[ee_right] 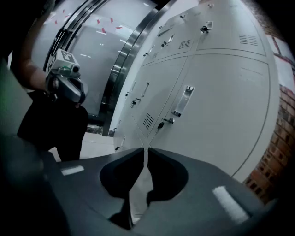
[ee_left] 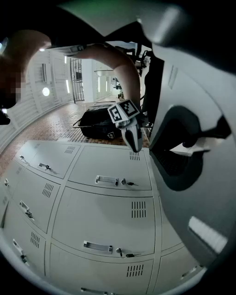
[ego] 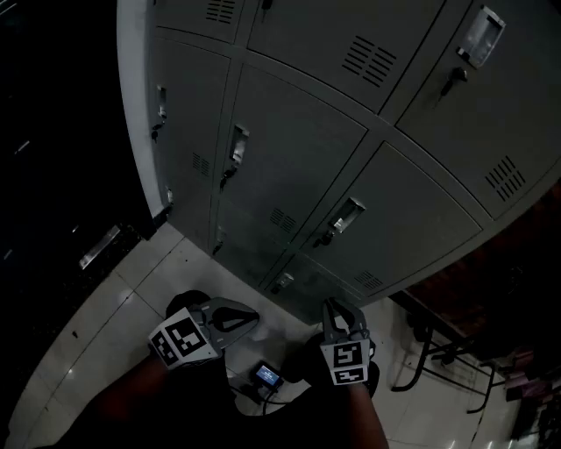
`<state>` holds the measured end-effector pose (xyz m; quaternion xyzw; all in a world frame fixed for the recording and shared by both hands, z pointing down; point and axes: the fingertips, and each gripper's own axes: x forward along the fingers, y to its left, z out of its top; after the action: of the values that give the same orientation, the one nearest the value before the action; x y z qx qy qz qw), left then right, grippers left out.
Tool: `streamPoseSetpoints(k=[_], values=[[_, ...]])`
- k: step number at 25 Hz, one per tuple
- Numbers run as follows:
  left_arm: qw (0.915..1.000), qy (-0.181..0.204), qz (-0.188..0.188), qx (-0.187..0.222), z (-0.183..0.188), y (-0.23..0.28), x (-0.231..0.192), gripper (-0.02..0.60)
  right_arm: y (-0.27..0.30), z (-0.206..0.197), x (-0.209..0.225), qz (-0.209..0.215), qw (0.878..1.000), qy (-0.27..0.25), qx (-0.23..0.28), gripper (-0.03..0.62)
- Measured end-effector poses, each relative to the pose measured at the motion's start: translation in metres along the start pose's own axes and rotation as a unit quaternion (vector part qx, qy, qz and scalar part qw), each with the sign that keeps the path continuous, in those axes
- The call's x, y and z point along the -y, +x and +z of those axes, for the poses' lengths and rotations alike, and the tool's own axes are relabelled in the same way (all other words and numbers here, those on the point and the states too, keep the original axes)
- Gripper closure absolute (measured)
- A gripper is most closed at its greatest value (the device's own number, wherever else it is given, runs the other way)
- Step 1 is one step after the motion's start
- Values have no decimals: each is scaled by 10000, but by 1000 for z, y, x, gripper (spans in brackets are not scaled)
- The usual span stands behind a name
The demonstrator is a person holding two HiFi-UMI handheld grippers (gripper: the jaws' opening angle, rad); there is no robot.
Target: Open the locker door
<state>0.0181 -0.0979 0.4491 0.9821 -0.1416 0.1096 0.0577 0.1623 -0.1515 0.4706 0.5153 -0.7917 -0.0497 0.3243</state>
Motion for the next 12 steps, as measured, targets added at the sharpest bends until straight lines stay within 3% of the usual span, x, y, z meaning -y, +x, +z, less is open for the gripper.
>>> streamPoseSetpoints(k=[3, 6, 12], values=[[10000, 24, -12, 26, 2, -2, -3, 571, 24, 10, 11, -209, 9978, -572, -243, 550], [10000, 27, -28, 69, 4, -3, -4, 571, 47, 19, 29, -678, 9859, -1381, -658, 518], [9999, 23, -49, 99, 4, -3, -4, 571, 91, 55, 56, -1493, 9310, -3167, -1035, 466]])
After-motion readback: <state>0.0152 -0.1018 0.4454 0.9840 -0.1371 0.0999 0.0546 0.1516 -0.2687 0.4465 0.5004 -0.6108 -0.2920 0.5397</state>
